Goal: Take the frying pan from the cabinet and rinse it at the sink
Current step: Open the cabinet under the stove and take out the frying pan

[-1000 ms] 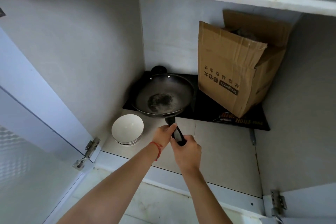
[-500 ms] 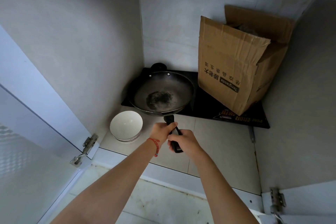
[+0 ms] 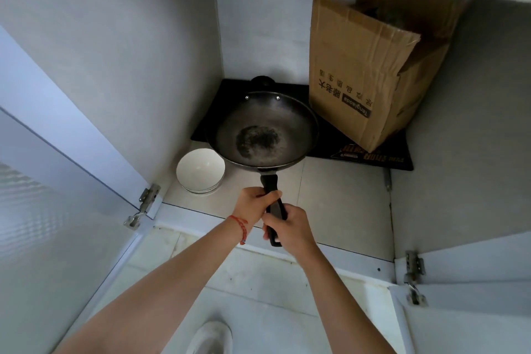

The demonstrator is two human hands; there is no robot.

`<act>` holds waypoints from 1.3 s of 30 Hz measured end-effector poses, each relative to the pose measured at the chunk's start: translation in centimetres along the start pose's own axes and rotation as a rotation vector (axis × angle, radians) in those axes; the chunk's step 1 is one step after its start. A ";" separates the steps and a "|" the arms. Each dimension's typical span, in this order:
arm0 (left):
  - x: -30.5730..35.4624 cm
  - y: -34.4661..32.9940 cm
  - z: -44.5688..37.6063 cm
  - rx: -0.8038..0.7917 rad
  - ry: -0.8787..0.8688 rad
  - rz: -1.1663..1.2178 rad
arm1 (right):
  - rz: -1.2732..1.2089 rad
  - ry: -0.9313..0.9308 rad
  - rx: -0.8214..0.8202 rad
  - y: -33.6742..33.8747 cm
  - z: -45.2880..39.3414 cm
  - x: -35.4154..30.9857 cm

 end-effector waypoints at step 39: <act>19.9 6.0 44.3 -0.154 0.293 -0.162 | -0.229 -0.295 0.109 -1.6 45.1 -21.9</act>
Point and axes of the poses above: each hand's wrist, its own z-axis away from the middle knuckle, its own y-axis out of the back of the hand, x = y × z, the point moved 2 cm from there along -z, towards the middle knuckle, and after that the axes turned 3 degrees about z, right-handed, at the moved point
